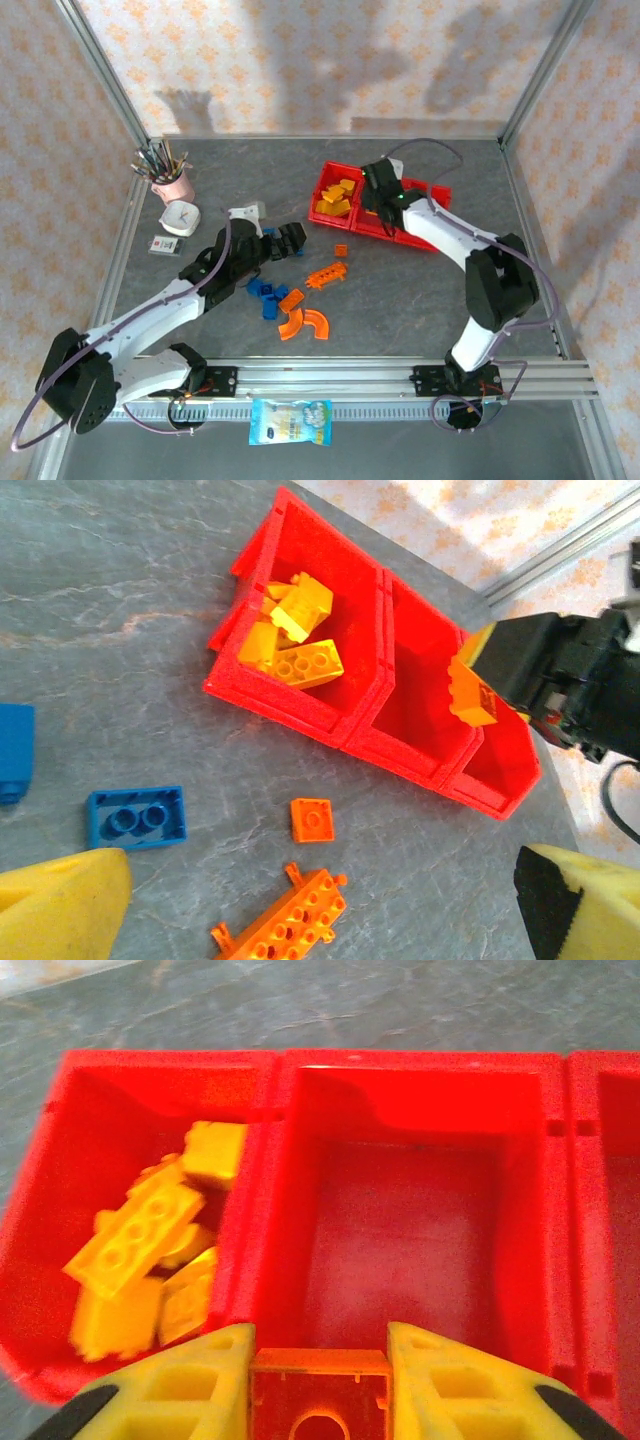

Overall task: Sort the legos into containers by color
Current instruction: Place the lego in the container, then pick up the lego from the center of the table.

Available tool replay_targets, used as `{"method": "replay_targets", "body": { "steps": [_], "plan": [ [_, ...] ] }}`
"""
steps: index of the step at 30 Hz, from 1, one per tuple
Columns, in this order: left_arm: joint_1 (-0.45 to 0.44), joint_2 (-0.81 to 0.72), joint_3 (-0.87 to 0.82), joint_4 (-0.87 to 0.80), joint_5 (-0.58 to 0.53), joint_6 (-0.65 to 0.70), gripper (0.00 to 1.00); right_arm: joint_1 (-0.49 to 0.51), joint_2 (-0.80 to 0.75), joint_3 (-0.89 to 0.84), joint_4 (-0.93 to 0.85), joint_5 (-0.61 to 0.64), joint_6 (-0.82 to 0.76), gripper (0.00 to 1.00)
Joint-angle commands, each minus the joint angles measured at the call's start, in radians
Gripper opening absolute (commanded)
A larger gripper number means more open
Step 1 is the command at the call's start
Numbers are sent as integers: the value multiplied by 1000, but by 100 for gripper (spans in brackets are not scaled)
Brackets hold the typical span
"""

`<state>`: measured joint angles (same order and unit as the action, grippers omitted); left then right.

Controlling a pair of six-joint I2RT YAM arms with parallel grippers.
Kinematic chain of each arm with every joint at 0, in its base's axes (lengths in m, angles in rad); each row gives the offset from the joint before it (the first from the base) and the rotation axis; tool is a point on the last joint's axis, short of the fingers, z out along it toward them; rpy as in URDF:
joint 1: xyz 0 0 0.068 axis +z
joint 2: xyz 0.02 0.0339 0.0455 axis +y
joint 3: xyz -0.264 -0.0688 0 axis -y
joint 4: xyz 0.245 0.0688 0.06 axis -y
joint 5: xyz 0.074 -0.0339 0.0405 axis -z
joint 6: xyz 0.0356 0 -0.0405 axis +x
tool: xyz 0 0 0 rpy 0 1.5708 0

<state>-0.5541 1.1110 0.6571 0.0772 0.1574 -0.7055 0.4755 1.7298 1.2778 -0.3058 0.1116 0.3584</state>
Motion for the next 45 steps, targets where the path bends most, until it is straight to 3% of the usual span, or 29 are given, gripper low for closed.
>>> {"method": "replay_targets", "body": {
  "steps": [1,11,19,28,38,45],
  "plan": [
    [-11,46,57,61,19,16,99,-33,85,55,21,3,-1,32],
    [-15,131,100,88,20,24,99,-84,262,199,51,-13,-32,35],
    [-15,141,116,75,14,42,99,-84,223,215,33,-13,-47,46],
    [-13,96,91,67,-4,49,99,-58,21,33,54,-78,-21,47],
    [-12,-21,-7,26,-67,42,99,73,-160,-187,37,-23,33,52],
    [-11,-69,-79,48,-103,5,99,202,-167,-295,91,-12,98,58]
  ]
}}
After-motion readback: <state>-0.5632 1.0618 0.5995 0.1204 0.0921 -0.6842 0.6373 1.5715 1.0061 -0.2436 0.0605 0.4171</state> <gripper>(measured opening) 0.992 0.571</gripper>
